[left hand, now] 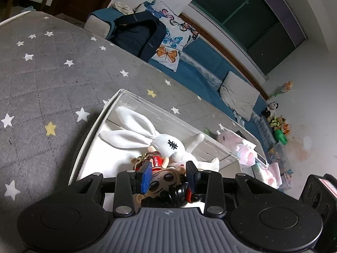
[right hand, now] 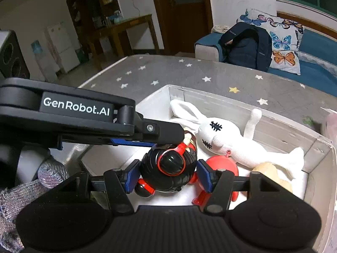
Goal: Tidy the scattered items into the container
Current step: 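Carry the doll with the left tool and release it in the box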
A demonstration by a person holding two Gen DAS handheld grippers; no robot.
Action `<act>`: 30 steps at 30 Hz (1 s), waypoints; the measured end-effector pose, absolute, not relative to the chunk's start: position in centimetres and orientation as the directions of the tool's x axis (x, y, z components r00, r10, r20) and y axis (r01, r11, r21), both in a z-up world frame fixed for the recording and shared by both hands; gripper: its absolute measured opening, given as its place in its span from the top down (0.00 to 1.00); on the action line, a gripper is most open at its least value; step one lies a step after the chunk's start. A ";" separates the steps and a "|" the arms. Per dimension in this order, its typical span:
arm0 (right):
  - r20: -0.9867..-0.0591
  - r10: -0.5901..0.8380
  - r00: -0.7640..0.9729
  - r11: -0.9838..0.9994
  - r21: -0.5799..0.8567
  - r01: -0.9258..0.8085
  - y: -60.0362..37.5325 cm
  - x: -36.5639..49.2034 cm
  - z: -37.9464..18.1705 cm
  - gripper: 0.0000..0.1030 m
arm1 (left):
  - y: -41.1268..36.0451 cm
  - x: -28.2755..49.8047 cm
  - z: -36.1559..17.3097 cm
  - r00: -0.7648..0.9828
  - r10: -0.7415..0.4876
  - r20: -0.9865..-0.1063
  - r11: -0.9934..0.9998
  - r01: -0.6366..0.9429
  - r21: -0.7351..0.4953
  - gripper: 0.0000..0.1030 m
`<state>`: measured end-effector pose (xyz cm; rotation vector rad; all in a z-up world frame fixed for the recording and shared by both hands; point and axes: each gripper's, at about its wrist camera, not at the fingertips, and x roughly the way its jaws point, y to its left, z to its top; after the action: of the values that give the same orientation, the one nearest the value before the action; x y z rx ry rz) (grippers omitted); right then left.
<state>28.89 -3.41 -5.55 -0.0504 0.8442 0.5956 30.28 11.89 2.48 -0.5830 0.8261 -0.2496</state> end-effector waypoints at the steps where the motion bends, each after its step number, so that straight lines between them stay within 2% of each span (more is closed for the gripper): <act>1: -0.720 0.470 0.510 0.837 0.181 -0.517 -3.2 29.0 -5.6 0.43 | 11.9 30.4 2.4 0.659 -0.426 -0.620 0.817 -0.014 -0.576 0.64; 30: -0.786 0.389 0.480 0.831 0.075 -0.551 -0.5 30.5 -7.2 0.43 | 12.0 30.9 1.2 0.634 -0.389 -0.668 0.847 -0.039 -0.530 0.64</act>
<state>30.47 -0.54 -7.20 -0.1977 0.9030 0.5781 30.85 11.98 1.19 -0.5394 0.8701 -0.2119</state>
